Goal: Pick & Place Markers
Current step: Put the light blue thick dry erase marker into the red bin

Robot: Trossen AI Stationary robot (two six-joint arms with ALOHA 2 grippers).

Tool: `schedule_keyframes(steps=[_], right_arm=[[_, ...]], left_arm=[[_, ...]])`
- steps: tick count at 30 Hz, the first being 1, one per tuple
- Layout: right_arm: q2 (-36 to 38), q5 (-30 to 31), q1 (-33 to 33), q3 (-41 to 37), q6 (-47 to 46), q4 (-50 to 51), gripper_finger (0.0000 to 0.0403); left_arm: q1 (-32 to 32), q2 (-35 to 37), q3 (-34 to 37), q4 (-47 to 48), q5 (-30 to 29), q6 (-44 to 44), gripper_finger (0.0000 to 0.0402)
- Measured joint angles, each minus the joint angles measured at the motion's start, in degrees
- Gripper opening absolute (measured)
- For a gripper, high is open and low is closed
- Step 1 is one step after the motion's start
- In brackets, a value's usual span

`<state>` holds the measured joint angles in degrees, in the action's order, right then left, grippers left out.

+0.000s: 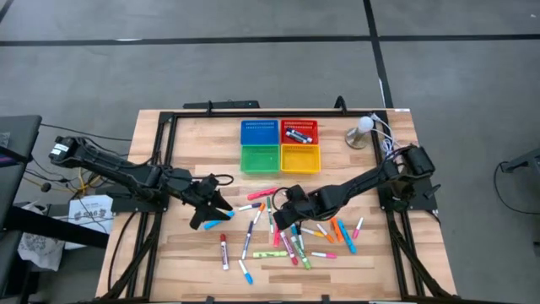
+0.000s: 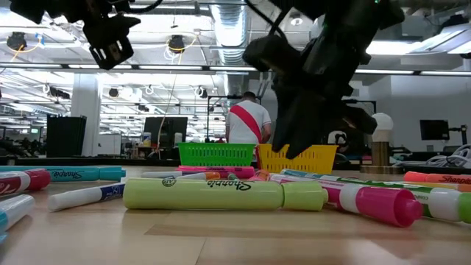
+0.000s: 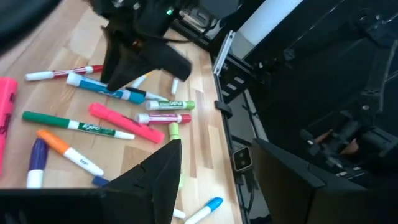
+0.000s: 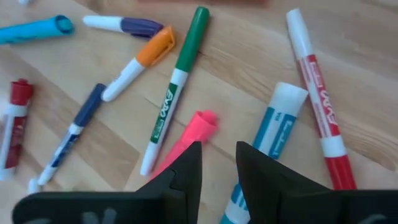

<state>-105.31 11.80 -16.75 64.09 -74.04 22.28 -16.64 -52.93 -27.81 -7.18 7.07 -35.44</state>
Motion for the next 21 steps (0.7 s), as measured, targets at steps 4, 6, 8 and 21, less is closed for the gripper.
schedule_keyframes(steps=[4,6,8,21], right_arm=[[-0.93,-0.26,0.04,1.36,-0.06,1.81,0.0074],[-0.86,-0.29,0.0,1.71,-0.07,3.41,0.0068],[-0.79,-0.38,0.0,1.94,-0.07,3.61,0.0064],[-0.53,-2.85,0.02,1.95,-0.51,4.05,0.0062]], left_arm=[[0.02,0.36,0.0,0.07,0.02,0.16,0.0195],[0.02,0.41,0.0,-0.01,0.02,0.4,0.0195],[0.02,0.51,0.0,0.18,0.02,0.51,0.0195],[0.02,0.51,0.0,0.11,0.03,2.2,0.0195]])
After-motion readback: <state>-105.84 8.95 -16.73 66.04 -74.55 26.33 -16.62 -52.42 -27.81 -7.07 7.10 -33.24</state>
